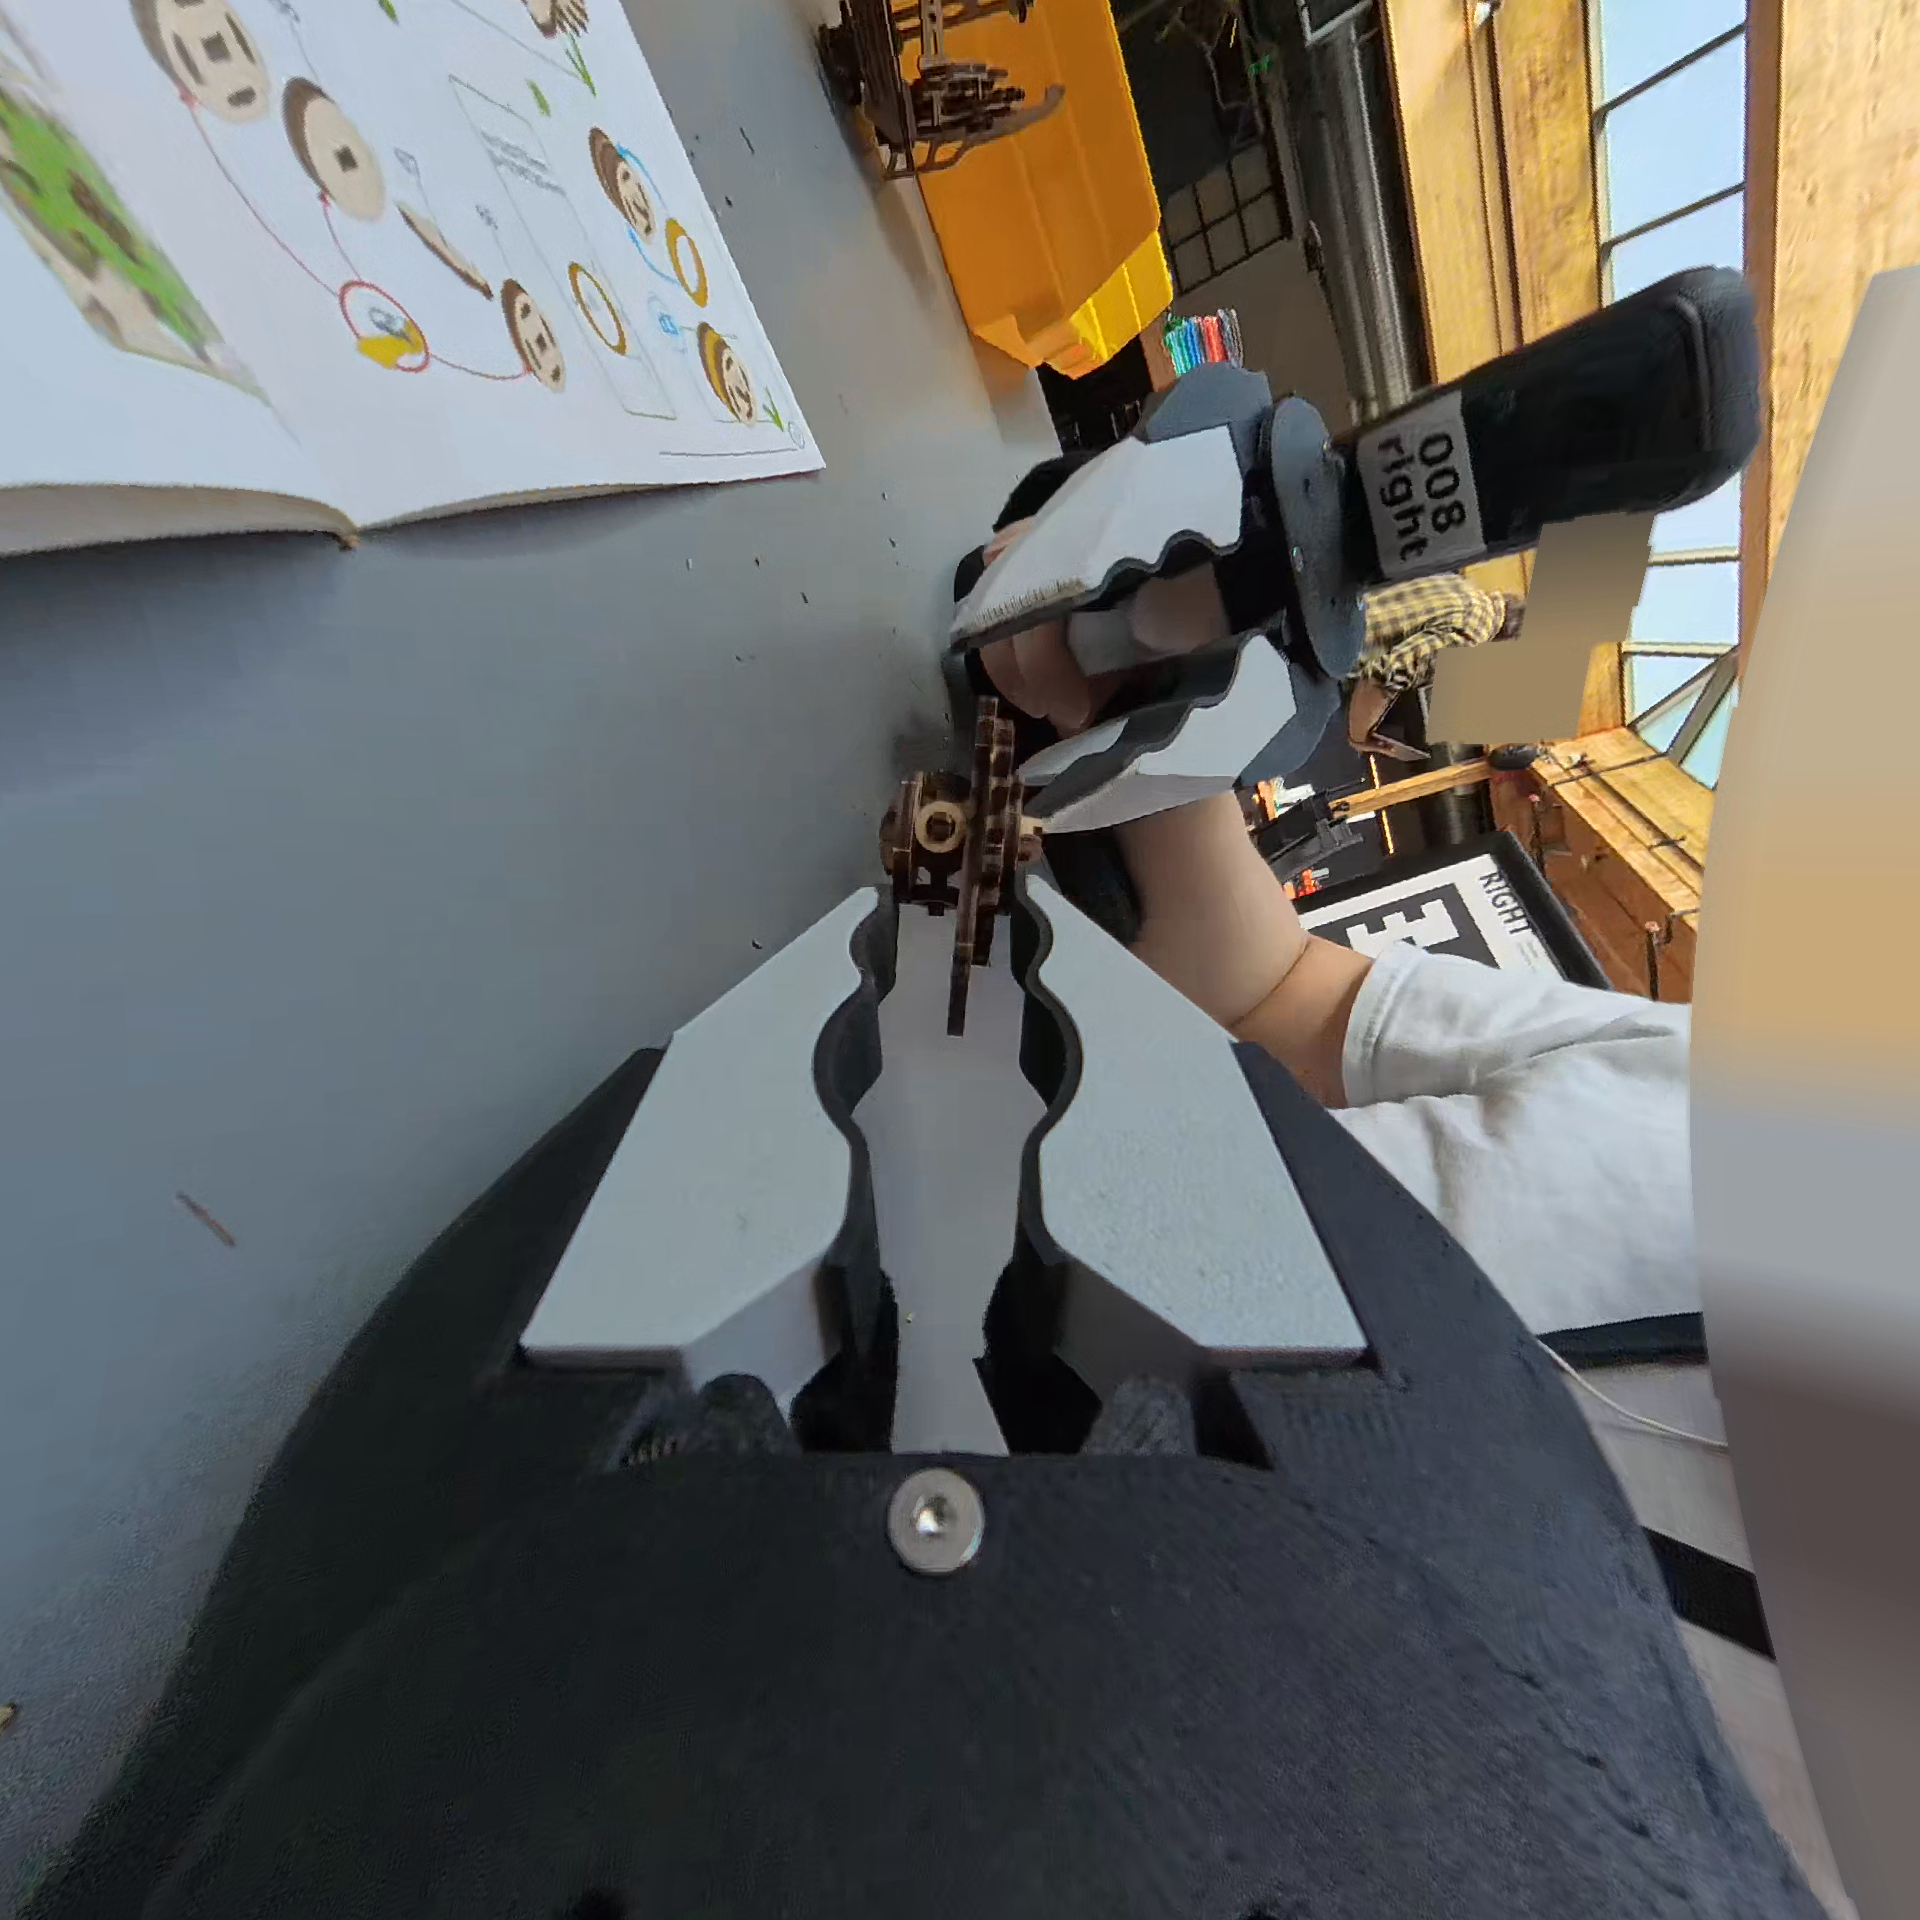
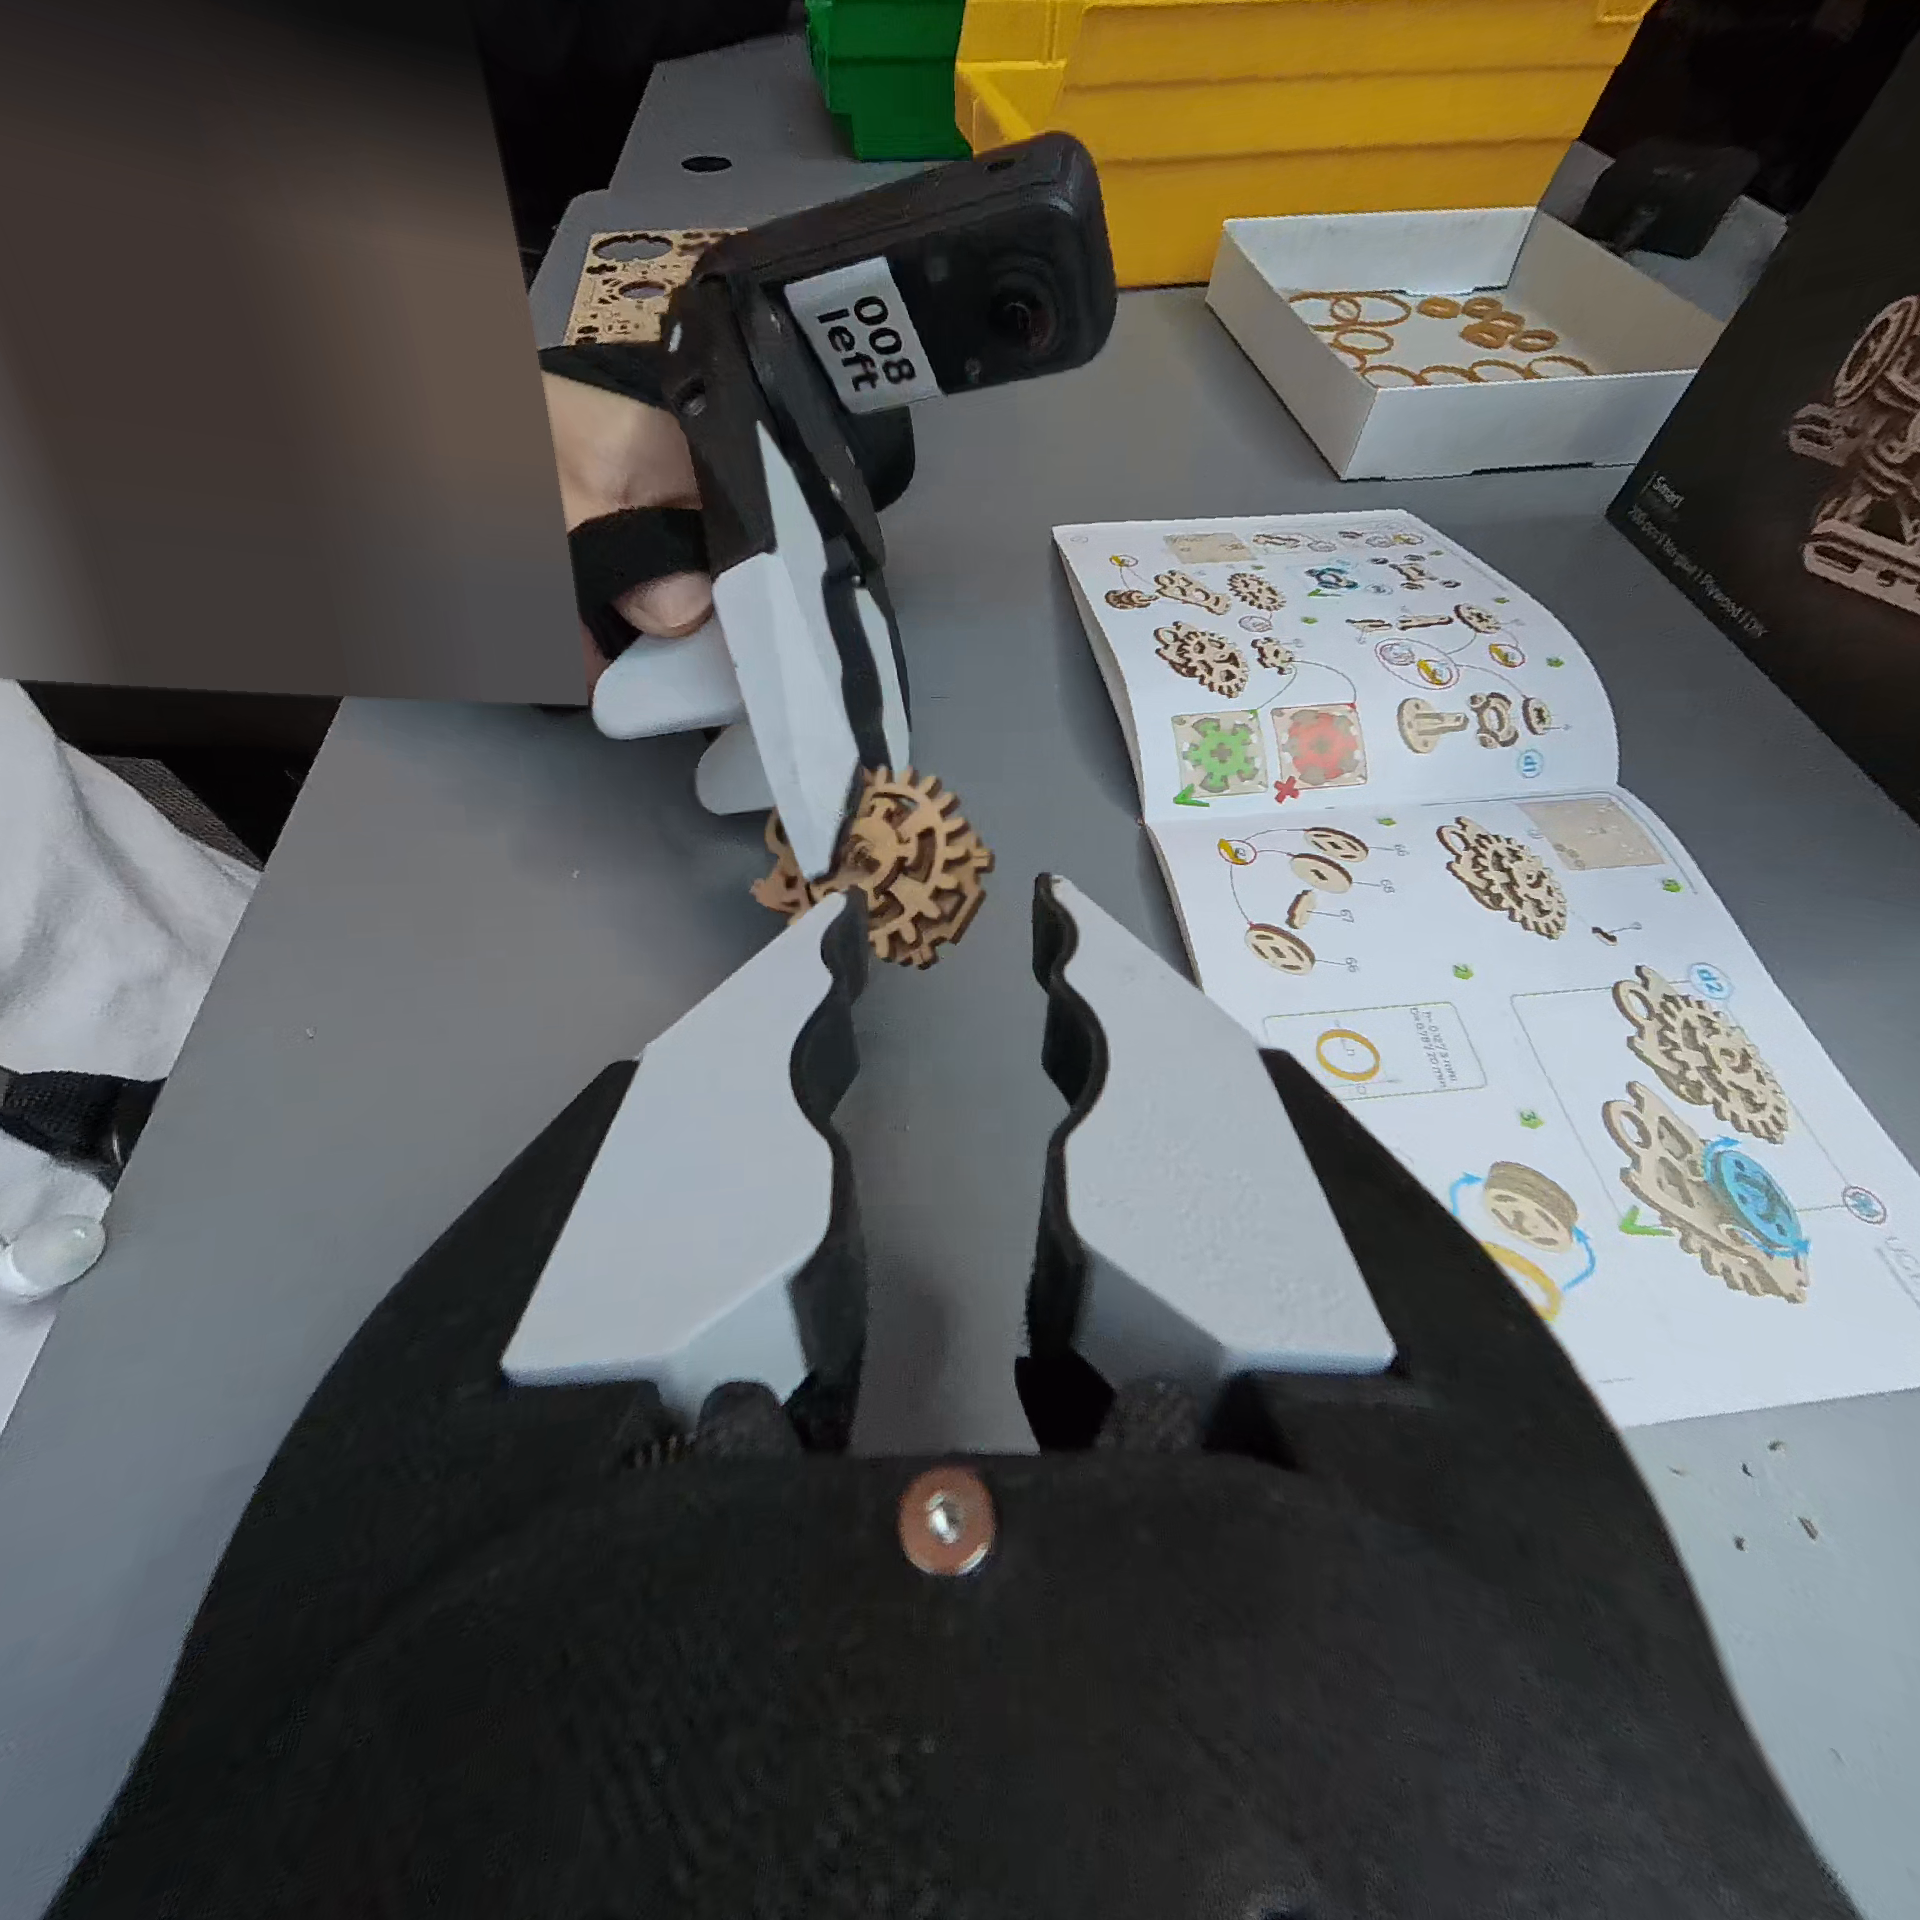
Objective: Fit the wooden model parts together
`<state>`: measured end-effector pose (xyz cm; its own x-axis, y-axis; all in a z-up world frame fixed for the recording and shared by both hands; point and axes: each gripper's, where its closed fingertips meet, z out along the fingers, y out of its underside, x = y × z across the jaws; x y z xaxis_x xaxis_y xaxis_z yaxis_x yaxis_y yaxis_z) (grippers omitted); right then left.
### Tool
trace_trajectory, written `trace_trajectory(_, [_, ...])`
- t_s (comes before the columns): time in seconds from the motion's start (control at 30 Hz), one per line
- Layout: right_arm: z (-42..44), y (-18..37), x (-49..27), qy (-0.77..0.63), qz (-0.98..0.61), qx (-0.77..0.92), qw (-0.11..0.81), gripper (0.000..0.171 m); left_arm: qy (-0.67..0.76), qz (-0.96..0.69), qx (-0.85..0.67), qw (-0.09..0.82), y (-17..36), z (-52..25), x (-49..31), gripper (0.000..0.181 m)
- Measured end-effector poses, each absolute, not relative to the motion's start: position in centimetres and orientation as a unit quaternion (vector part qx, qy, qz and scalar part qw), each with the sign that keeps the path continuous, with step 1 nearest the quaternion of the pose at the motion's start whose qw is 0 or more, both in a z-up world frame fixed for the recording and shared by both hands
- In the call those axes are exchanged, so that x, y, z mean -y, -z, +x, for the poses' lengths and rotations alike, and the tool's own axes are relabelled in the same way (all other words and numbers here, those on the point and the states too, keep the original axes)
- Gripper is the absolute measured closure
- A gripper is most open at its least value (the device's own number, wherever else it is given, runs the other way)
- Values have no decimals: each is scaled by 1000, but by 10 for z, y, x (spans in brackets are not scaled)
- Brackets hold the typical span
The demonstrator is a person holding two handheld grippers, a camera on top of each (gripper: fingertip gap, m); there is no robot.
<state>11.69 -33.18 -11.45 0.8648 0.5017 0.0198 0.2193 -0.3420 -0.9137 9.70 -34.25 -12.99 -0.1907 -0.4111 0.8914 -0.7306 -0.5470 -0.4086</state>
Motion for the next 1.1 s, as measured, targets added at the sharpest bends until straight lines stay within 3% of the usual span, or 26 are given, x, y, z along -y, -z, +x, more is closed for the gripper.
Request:
trace_trajectory(0.23, [104,99,339,-289,-785,188,515,139,-492,540,681,56,126,80,359,161])
trace_trajectory(0.3, [92,99,350,-351,-779,200,480,159,-456,522,720,18,125,82,357,161])
trace_trajectory(0.4, [88,103,355,-388,-782,182,453,163,-437,503,746,10,120,83,358,161])
trace_trajectory(0.53, [96,78,353,-382,-746,170,518,164,-505,486,713,-18,90,92,353,158])
trace_trajectory(0.6, [101,58,352,-405,-710,144,557,164,-568,490,661,-29,70,96,344,142])
trace_trajectory(0.73, [106,31,350,-427,-651,118,616,164,-692,470,546,-36,45,99,339,131])
trace_trajectory(0.87, [99,26,345,-447,-633,106,623,164,-745,426,510,-50,37,100,353,154])
trace_trajectory(0.97, [101,28,344,-455,-630,95,622,164,-741,429,512,-64,39,102,353,155])
trace_trajectory(1.1, [97,39,350,-379,-667,163,621,163,-712,452,536,34,55,94,361,155])
